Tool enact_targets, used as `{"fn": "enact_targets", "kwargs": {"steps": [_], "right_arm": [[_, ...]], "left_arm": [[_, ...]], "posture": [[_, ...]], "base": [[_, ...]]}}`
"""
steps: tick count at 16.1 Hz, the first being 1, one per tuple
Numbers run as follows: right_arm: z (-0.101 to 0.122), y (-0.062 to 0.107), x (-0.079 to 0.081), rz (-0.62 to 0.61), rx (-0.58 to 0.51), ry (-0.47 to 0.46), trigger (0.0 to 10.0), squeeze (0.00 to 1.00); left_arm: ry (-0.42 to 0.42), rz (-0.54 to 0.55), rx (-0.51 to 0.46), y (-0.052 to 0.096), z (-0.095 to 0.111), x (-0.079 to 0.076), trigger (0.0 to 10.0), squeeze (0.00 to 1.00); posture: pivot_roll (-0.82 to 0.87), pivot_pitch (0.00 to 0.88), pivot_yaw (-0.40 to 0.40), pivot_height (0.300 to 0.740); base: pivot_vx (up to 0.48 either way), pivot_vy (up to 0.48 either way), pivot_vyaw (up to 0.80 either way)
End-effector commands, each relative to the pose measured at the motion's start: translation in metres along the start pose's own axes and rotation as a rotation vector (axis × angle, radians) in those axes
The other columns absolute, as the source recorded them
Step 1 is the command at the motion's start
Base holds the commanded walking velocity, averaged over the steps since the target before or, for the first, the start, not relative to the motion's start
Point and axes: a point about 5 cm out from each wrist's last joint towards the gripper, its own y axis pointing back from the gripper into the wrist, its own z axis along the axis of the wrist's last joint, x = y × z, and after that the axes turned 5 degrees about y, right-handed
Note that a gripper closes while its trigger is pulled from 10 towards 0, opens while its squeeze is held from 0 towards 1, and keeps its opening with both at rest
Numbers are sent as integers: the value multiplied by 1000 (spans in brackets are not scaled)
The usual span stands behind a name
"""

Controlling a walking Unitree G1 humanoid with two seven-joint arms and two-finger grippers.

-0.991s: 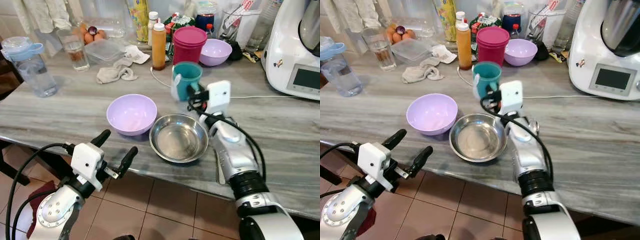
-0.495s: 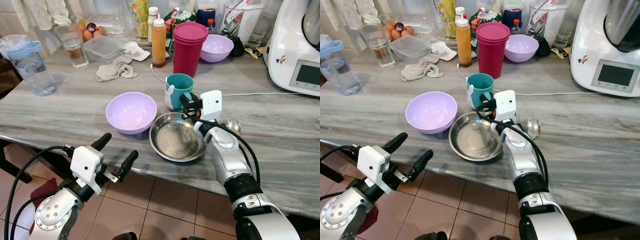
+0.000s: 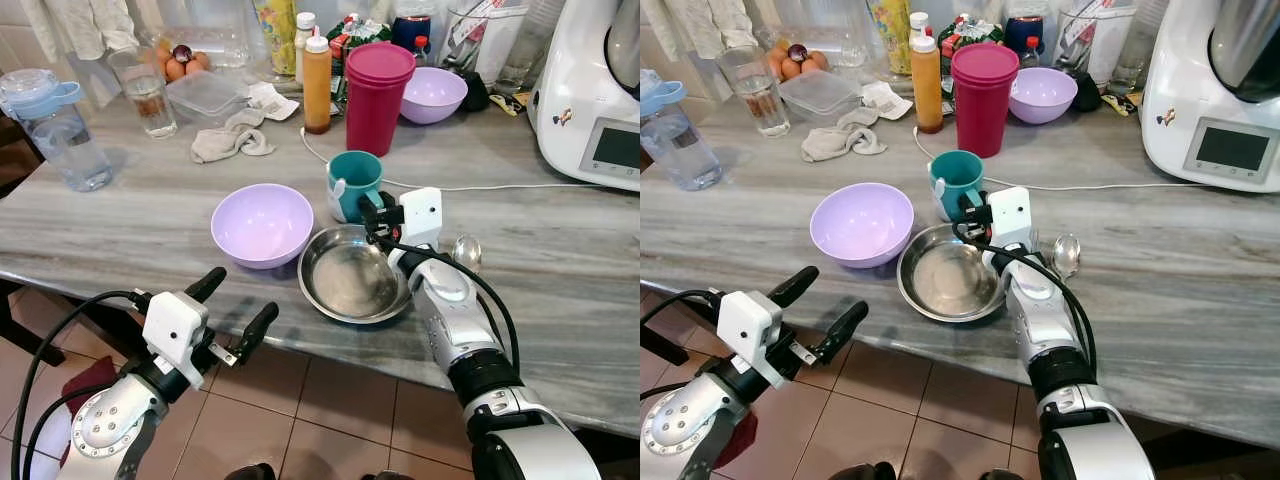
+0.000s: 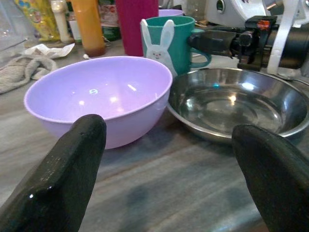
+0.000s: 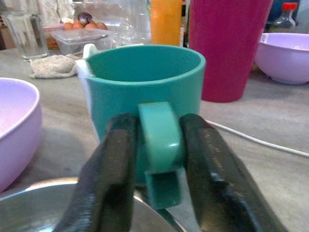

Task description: Setting the table

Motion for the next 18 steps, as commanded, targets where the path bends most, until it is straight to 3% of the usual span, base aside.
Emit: {"fn": "enact_targets", "kwargs": {"steps": [1,7,11,18], "right_arm": [[5,-3,0,3,-22,2,10000,1000],[16,-5,4,11,-79,74,10000,1000],[25,-3,0,-23,-121,64,10000,1000],[42,8,-2,-80,-206,105,10000,1000]], "left_arm": [[-9,-15,9,0,-1,-2,10000,0],[-11,-9,4,-3,0,-7,10000,0],[-15,-2,1,-3,3,-6,10000,0],[-32,27,-16,-5,9,-4,10000,0]], "posture": [[13,160,29,740],[21,154,24,740],[32,135,18,740],[33,123,19,740]], "base": [[0,0,0],[0,0,0],[0,0,0],[0,0,0]]}}
